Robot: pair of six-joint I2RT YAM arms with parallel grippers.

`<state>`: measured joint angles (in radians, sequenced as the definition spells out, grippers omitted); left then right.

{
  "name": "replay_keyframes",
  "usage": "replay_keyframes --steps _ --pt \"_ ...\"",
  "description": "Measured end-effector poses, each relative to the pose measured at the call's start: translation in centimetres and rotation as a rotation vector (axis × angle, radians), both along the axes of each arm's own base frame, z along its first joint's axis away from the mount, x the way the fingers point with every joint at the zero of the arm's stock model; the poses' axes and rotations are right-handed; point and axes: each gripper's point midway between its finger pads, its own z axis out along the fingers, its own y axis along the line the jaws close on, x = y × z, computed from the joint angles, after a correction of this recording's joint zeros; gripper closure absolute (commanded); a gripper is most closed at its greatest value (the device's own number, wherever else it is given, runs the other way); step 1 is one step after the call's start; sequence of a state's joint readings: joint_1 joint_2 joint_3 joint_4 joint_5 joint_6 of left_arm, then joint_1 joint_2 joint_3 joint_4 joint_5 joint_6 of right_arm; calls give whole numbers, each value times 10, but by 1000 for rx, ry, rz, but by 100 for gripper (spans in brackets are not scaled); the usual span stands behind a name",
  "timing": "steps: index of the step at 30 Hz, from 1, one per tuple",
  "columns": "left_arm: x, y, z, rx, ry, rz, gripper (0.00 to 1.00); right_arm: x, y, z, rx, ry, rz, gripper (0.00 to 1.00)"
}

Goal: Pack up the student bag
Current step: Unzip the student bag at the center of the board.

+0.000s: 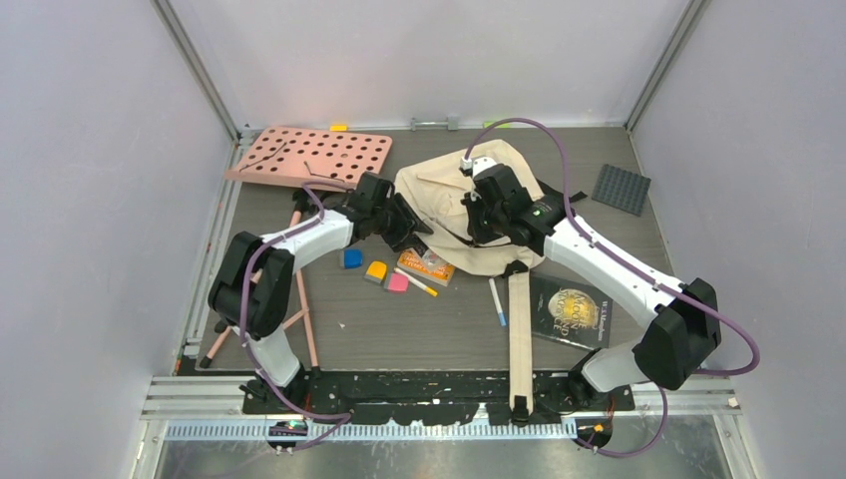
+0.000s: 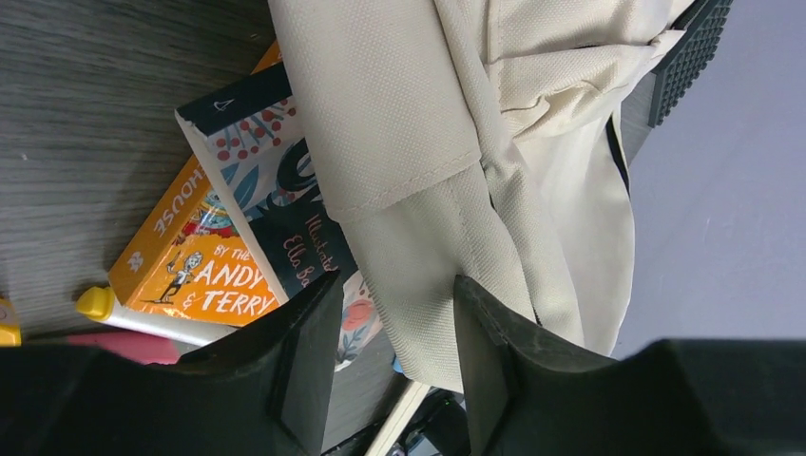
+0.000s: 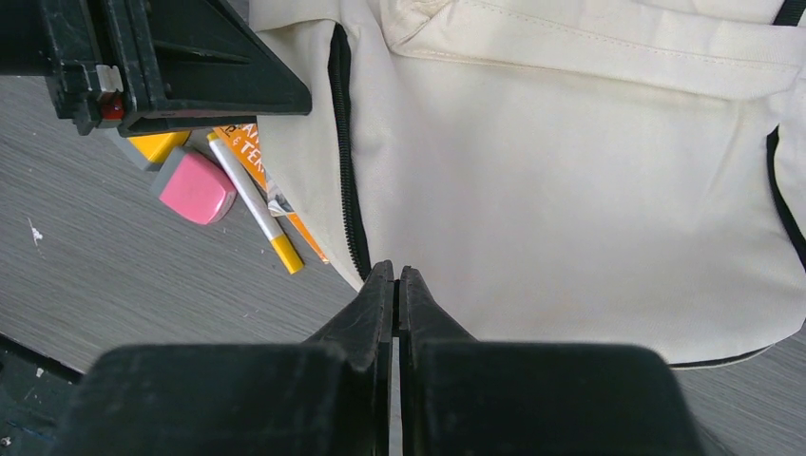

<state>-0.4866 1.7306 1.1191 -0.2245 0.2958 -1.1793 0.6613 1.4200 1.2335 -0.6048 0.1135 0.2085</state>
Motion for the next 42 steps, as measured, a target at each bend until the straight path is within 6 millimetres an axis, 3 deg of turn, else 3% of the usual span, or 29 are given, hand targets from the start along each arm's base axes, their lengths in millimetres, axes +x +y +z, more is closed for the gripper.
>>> replay_keyframes --steps 7,9,17,27,42 --pt "3 -4 -1 -14 0 -4 93 1 -1 0 -7 -5 -8 99" --pt "7 -5 4 -9 -22 -15 100 2 -3 0 -13 -10 -17 99" --pt "24 2 16 22 -95 -29 100 4 -21 -4 -64 -40 -85 99" --pt "42 16 19 47 -122 -42 100 4 -41 9 -81 -112 -178 99" --pt "73 49 9 145 -139 -71 100 16 -74 7 -154 -155 -326 99"
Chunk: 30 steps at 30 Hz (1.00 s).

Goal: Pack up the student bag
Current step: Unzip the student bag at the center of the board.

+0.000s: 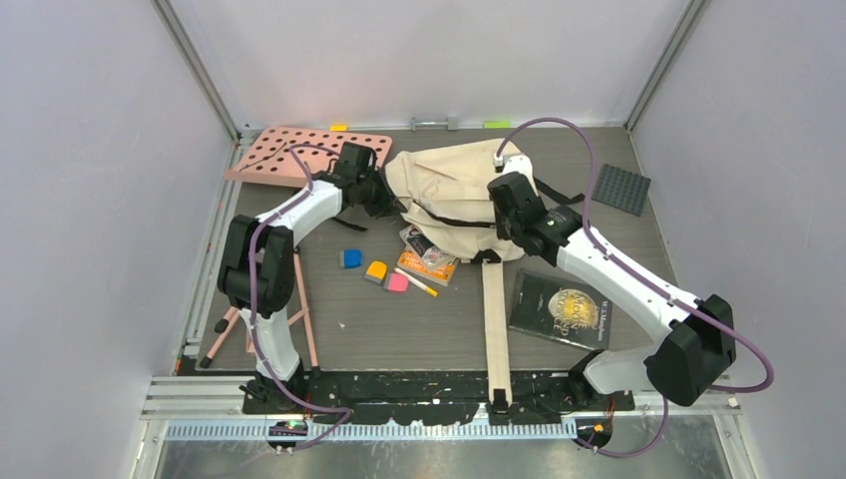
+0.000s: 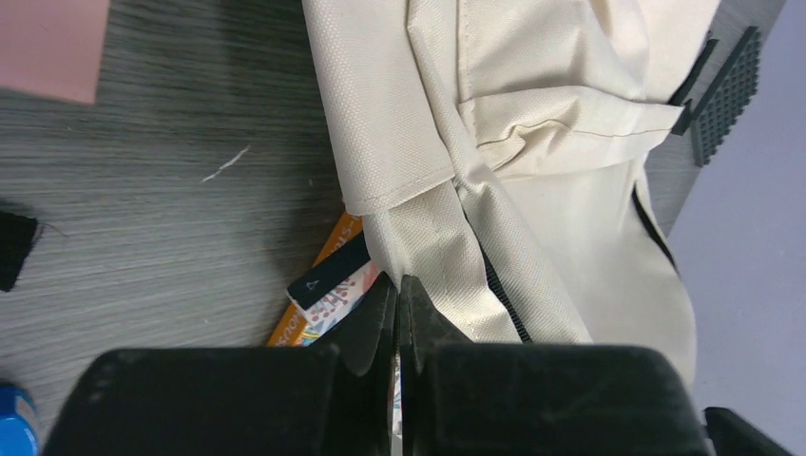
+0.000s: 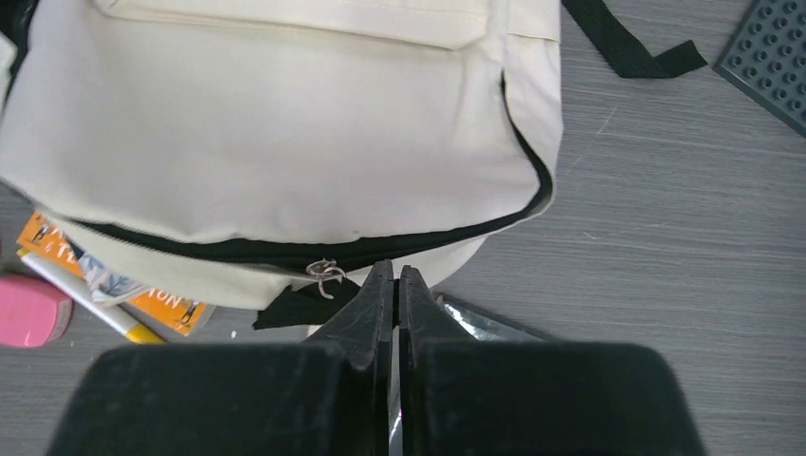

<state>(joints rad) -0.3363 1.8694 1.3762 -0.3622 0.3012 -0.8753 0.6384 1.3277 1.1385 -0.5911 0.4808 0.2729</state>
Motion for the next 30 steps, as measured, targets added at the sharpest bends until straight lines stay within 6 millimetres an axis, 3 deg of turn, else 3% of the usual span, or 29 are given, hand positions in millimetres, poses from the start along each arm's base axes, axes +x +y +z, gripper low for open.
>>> replay_keyframes --steps 6,10,15,18,21,25,27,30 --pt "0 8 -9 47 7 -11 100 13 -31 -2 26 12 -101 99" --pt "-1 9 -11 55 8 -18 99 16 -40 -4 54 29 -120 99" --pt "0 12 -10 86 -23 -51 53 15 -35 -7 85 56 -84 99" --pt "2 18 2 124 -81 -70 41 14 -29 -6 104 64 -60 99" --pt "1 18 29 134 -169 -97 37 14 -25 -3 125 66 -47 99" --pt "-4 -8 69 108 -326 -197 35 13 -20 -1 149 73 -39 99" --pt "-13 -38 87 76 -427 -309 34 13 -19 0 158 75 -38 99" --pt "-33 -76 97 38 -525 -473 34 13 -18 1 165 77 -39 99"
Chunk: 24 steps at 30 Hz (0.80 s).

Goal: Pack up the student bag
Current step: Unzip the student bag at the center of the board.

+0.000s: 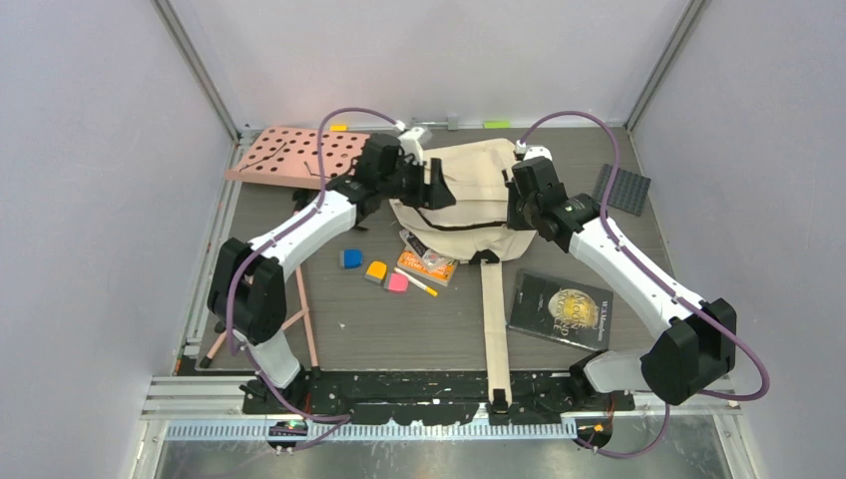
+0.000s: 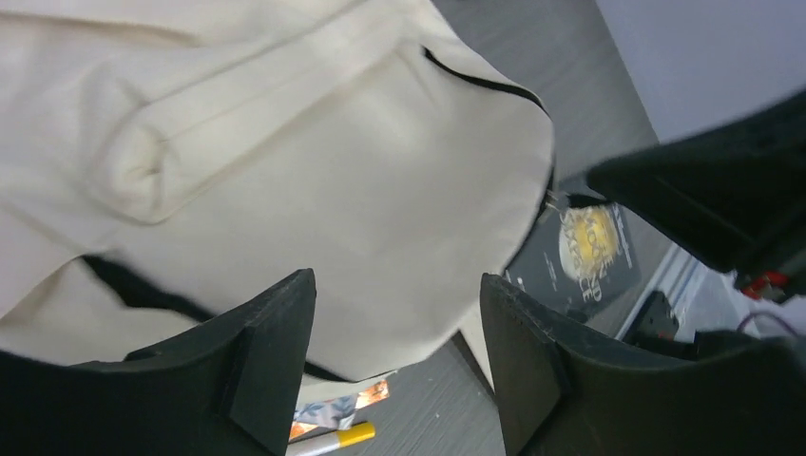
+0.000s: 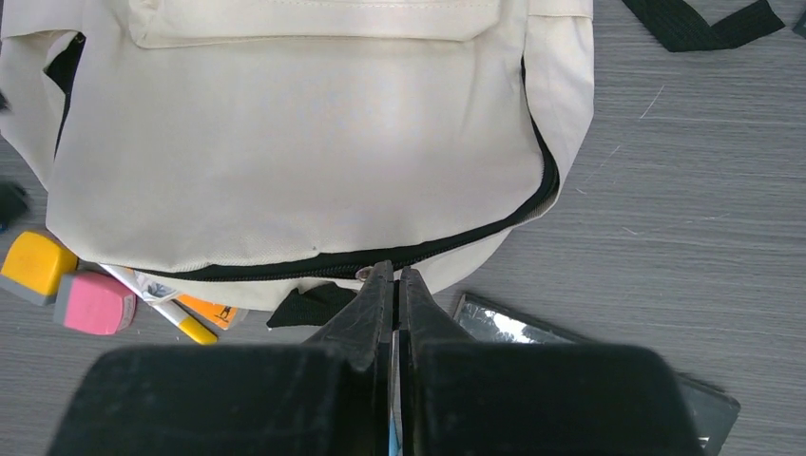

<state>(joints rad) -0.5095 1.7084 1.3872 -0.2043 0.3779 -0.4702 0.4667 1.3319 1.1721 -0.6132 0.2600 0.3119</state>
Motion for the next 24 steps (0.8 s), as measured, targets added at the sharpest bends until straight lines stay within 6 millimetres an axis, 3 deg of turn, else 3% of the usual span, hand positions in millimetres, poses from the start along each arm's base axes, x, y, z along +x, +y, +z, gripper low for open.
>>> replay_keyframes --steps 4,7,13,18,24 --pt "-29 -41 -2 17 -78 -206 34 0 0 0 8 3 -11 99" --pt "-38 -55 -8 34 -107 -290 33 1 -1 0 20 4 -27 99" --pt "-37 -58 -20 115 -166 -347 30 1 1 0 46 11 -29 99" --pt "-28 -62 -19 175 -231 -355 29 0 3 -2 52 19 -23 99" --pt "-34 -81 -16 171 -248 -398 30 1 4 -5 54 31 -19 99"
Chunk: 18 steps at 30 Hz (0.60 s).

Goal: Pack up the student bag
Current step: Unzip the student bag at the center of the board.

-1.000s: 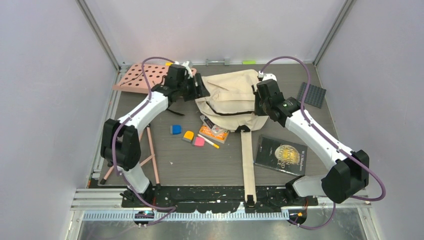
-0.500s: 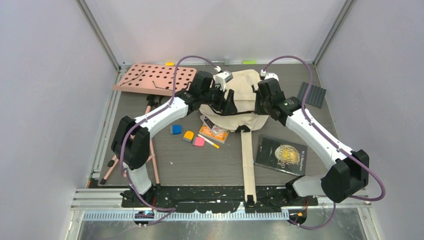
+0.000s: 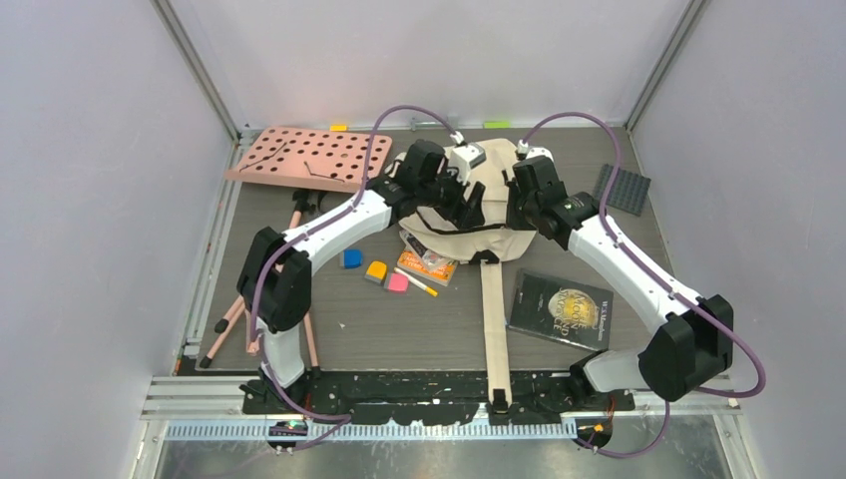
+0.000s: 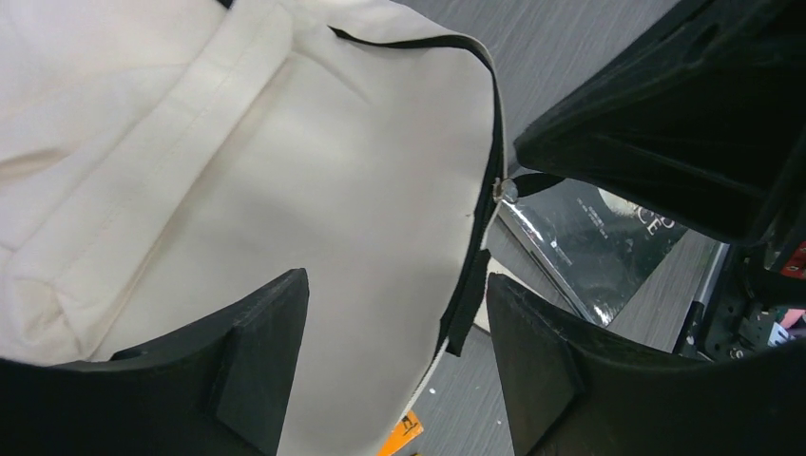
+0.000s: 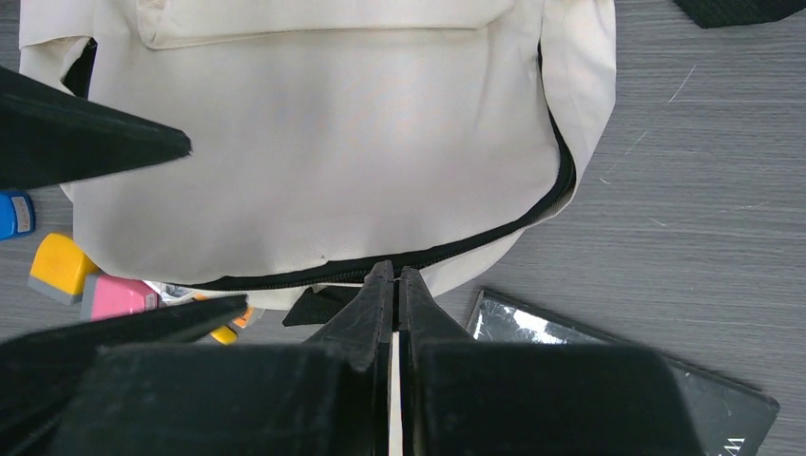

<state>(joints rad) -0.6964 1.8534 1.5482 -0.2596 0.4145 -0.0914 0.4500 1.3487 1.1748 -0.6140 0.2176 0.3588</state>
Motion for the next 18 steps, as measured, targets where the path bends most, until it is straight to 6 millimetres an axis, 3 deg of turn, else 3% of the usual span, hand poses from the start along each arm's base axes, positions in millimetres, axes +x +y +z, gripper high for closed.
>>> replay_keyframes --steps 6,11,15,16,18 --pt "-17 -15 -22 27 54 -44 38 0 0 -2 -2 6 -1 99" --pt "-26 -16 -42 71 112 -45 71 1 0 -2 -1 7 -1 99" --pt "-27 -14 -45 86 123 -29 95 0 0 -2 1 7 -3 99" --pt "-27 -14 -45 86 122 -27 100 0 0 -2 1 7 -3 99" --pt "-26 -14 -45 88 121 -24 100 0 0 -2 2 7 -4 99"
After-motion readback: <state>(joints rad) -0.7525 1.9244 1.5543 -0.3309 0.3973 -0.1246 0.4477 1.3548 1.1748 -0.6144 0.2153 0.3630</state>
